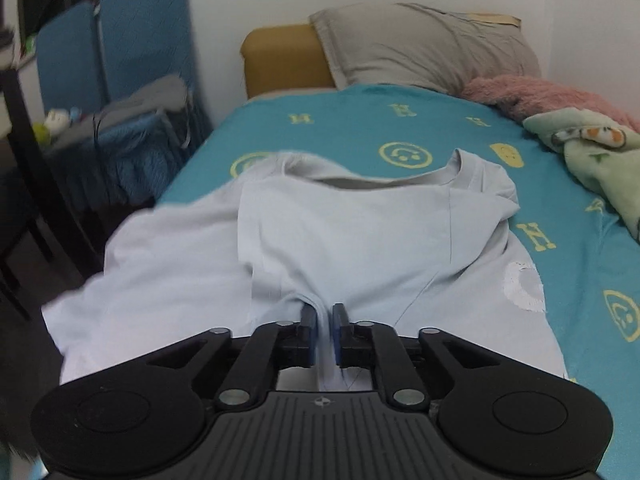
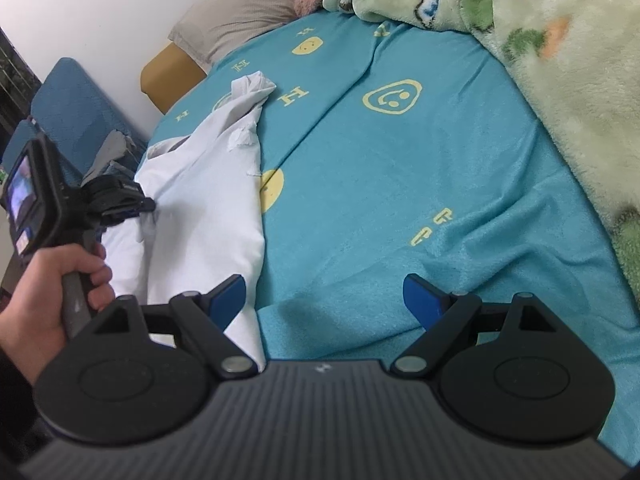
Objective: Fold clothes
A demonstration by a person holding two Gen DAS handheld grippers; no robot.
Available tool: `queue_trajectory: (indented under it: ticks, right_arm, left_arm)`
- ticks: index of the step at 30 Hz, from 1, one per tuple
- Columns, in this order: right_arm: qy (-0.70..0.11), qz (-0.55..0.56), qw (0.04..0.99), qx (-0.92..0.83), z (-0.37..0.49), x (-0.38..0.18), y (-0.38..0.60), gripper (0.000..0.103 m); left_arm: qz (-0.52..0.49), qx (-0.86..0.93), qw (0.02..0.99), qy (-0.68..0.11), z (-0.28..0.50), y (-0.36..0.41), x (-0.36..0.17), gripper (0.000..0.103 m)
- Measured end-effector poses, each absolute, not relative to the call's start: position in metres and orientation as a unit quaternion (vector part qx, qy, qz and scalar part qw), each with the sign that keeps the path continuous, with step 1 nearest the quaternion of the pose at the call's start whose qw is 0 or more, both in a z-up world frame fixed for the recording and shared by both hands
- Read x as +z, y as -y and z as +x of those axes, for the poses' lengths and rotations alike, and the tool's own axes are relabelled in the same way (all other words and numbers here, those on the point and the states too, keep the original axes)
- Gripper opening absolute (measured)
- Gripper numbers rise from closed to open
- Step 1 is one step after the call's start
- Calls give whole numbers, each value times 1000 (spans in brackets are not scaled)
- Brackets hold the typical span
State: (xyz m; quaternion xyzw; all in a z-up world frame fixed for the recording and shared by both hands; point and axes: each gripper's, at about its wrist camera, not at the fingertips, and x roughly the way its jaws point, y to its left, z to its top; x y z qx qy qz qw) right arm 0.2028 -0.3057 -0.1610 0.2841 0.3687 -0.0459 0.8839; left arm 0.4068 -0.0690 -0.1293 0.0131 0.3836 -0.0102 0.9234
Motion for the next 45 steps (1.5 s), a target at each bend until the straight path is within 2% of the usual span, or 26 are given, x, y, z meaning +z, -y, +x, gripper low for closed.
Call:
queue_trajectory:
  ticks: [1, 5, 7, 15, 18, 21, 22, 23, 24, 25, 32, 35, 36, 37, 40, 45]
  right_arm:
    - [-370, 287, 882, -46, 204, -162, 306, 87]
    - [-369, 287, 883, -42, 203, -161, 306, 87]
    - [-366, 283, 886, -39, 202, -159, 304, 87]
    - [-350, 254, 902, -20, 190, -143, 297, 87]
    - [-349, 241, 905, -13, 183, -137, 292, 87]
    - [-353, 231, 907, -8, 173, -131, 286, 87]
    - [-354, 229, 907, -5, 170, -129, 285, 87]
    - [-353, 226, 908, -2, 165, -126, 283, 87]
    - [-351, 220, 910, 0, 161, -123, 280, 87]
    - [-350, 215, 912, 2, 156, -120, 278, 87]
    - [-338, 186, 922, 24, 127, -103, 268, 87]
    - [-328, 177, 927, 34, 119, -96, 265, 87]
    - [-320, 174, 930, 36, 117, -93, 265, 87]
    - [-312, 172, 934, 38, 114, -89, 265, 87]
    - [-289, 166, 942, 46, 107, -79, 267, 87]
    - [-281, 135, 948, 69, 114, -66, 260, 87]
  left_arm:
    - [3, -12, 921, -390, 398, 64, -129, 41]
    - [-25, -45, 905, -423, 350, 44, -123, 51]
    - [-38, -66, 892, -445, 311, 35, -119, 60]
    - [-140, -102, 825, -538, 159, -6, -128, 61]
    - [-142, -118, 822, -539, 122, -13, -129, 60]
    - [-124, -144, 815, -547, 102, -9, -129, 53]
    - [-120, -155, 813, -549, 97, -7, -130, 40]
    - [-113, -162, 812, -550, 93, -5, -130, 34]
    - [-105, -168, 811, -550, 90, -3, -130, 15]
    - [-99, -172, 814, -546, 86, -2, -128, 3]
    - [24, -142, 847, -512, 57, 19, -121, 5]
    - [18, -127, 867, -481, 52, 16, -106, 26]
    - [17, -123, 875, -469, 52, 14, -98, 46]
    - [16, -119, 882, -456, 53, 13, -90, 61]
    - [26, -113, 906, -408, 59, 12, -59, 80]
    - [40, -92, 937, -336, 69, -1, -21, 98]
